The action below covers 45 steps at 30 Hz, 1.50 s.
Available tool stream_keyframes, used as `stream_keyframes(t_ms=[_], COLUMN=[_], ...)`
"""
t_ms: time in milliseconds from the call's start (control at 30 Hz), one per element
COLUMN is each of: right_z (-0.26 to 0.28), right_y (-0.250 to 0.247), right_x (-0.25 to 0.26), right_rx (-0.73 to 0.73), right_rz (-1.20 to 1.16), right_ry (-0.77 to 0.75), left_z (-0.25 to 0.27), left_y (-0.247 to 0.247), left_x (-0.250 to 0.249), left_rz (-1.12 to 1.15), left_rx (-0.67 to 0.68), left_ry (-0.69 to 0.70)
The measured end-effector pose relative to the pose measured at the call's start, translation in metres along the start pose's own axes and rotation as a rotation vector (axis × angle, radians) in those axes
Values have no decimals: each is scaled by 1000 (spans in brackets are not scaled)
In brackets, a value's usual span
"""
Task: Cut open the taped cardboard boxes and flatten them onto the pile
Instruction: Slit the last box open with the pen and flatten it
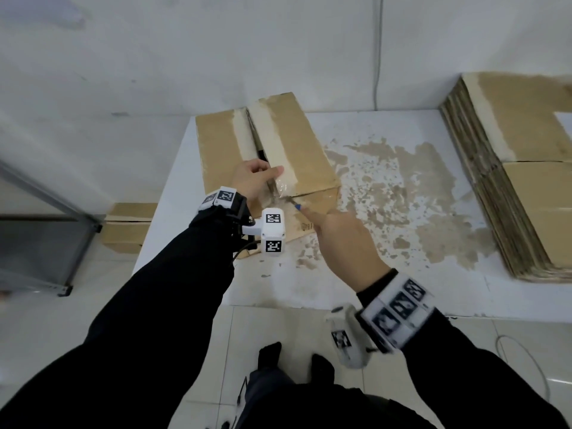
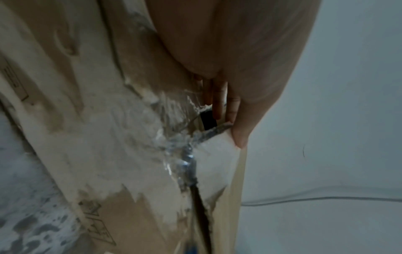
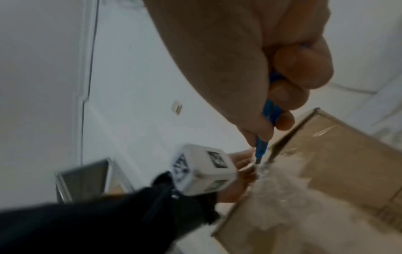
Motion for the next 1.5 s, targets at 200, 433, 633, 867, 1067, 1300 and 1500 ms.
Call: stream_keyframes(t_ms=[200,433,633,867,1067,1300,1500], right_z=[-11,-26,-37,-28,1,28,3], right_y=[-8,-8,0,-9,-27,-51,-37], right_x=[18,29,32,35,18,-61,-99], right_rx=[17,68,-14,-3,-5,-303,-499], right_rz=[33,127,3,127,63,-592,-690], right_ry=[-70,-3,32,39,53,254,439], left_z=[0,-3,-3,-1,-6,-5,-8], left_y=[-1,-3,-7,-8,-4,-35,-74], left_x=[0,1,1,3,-1,-32,-76], left_rz=[34,-14,-20,78,-424,-871,-1775], left_rx=[43,35,18,77,14,268,-168], left_ry=[-39,-11,-20,-30,81,177,261])
Point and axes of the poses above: each hand's wrist, its own z-axis away from the middle knuckle, its own y-axis out of the palm, x = y × z, the point moved 4 cm from there along -z, towards the middle knuckle, and after that the axes turned 10 degrees about -y, right-handed, at the moved point
